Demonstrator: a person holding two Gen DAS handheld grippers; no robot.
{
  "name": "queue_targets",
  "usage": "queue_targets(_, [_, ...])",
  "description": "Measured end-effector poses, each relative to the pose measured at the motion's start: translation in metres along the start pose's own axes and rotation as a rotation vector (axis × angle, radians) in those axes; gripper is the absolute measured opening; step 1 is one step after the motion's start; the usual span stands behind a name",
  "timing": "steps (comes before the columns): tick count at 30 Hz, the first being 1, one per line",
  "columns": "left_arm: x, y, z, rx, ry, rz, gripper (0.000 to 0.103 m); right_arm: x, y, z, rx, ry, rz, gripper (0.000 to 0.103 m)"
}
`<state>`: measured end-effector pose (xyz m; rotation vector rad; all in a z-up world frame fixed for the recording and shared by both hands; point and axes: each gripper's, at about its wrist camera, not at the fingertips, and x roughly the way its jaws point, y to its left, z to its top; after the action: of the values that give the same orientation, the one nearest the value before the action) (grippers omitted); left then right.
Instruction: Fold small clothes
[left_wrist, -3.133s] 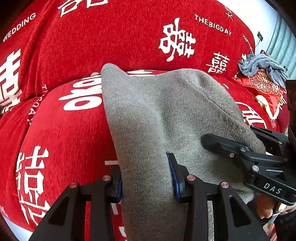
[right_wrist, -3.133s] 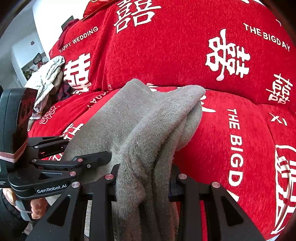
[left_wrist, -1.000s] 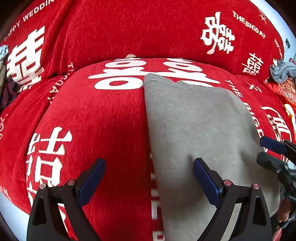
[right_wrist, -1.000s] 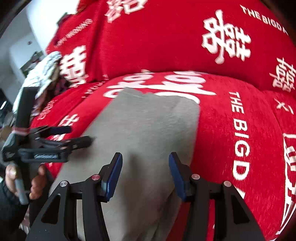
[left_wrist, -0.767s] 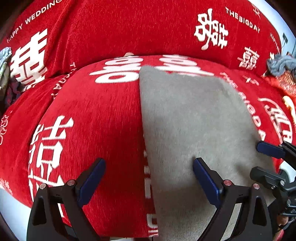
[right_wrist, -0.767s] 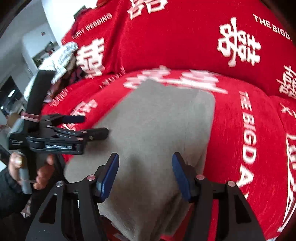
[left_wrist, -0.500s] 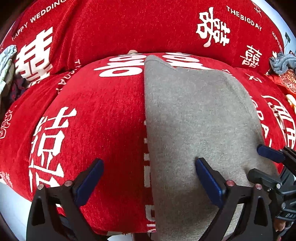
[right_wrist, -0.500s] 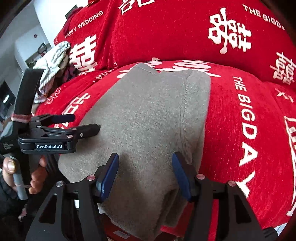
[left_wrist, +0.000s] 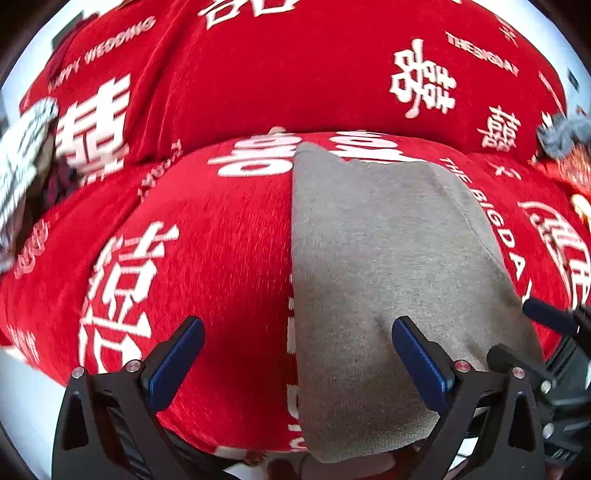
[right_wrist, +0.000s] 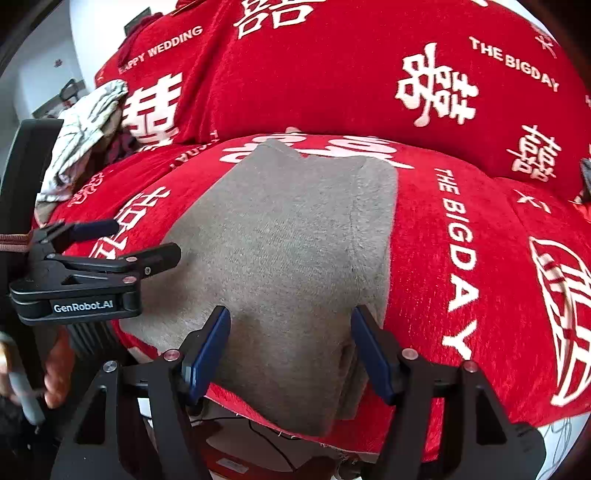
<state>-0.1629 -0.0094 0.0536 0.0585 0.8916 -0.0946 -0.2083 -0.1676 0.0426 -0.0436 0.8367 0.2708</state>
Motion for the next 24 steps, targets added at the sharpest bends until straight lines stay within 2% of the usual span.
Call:
queue_targets(5, [-0.010, 0.012, -0.006, -0.084, -0.071, -0.023, 0.102, -0.003, 0.006, -0.005, 0.031, -0.017, -0.031, 0.071])
queue_targets(15, [-0.017, -0.008, -0.014, -0.014, -0.074, 0.027, 0.102, -0.007, 0.012, -0.005, 0.047, -0.021, -0.042, 0.074])
queue_targets(18, [-0.019, -0.015, -0.015, 0.009, -0.060, 0.020, 0.102, -0.007, 0.016, -0.007, 0.041, -0.016, -0.047, 0.074])
queue_targets(24, [-0.032, -0.025, -0.017, 0.036, -0.096, 0.023, 0.102, -0.011, 0.018, -0.008, 0.034, -0.018, -0.059, 0.074])
